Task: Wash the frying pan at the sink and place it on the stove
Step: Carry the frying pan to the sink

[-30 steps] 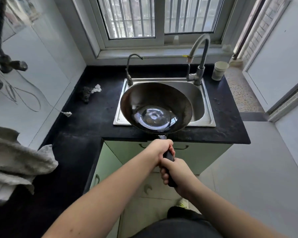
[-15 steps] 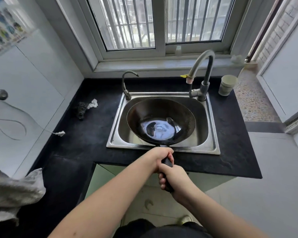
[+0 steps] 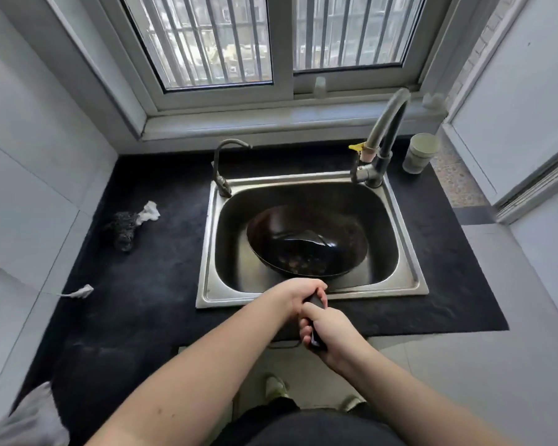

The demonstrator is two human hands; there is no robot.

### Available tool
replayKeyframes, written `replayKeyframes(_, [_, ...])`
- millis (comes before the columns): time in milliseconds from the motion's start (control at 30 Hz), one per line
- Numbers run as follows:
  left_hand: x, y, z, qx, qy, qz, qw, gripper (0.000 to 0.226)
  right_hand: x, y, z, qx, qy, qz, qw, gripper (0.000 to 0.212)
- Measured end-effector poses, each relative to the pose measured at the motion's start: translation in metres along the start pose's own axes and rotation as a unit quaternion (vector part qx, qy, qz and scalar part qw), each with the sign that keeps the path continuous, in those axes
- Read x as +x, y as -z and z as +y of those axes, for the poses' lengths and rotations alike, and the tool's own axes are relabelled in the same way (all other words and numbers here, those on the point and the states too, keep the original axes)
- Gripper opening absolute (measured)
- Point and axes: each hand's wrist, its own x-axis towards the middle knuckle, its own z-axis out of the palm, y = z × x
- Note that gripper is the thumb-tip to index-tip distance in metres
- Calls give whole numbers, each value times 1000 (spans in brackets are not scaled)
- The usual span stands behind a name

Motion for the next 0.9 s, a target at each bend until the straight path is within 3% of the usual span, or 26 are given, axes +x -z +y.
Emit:
replayKeyframes(167, [16, 11, 3, -1, -1, -29, 1000, 64, 10, -13, 2, 11, 5, 21, 1000, 21])
replayKeyframes(300, [20, 15, 6, -1, 16, -54, 998, 54, 18, -14, 3, 19, 4, 33, 999, 8])
replayKeyframes(400, [21, 13, 9, 32, 10, -57, 998, 49, 25, -14, 2, 41, -1, 40, 998, 23])
replayKeyframes(633, [28, 13, 13, 30, 32, -76, 996, 48, 33, -19, -1, 71, -31, 49, 996, 10])
replayKeyframes(900, [22, 32, 16, 8, 60, -105, 993, 42, 40, -24, -11, 112, -40, 14, 993, 36])
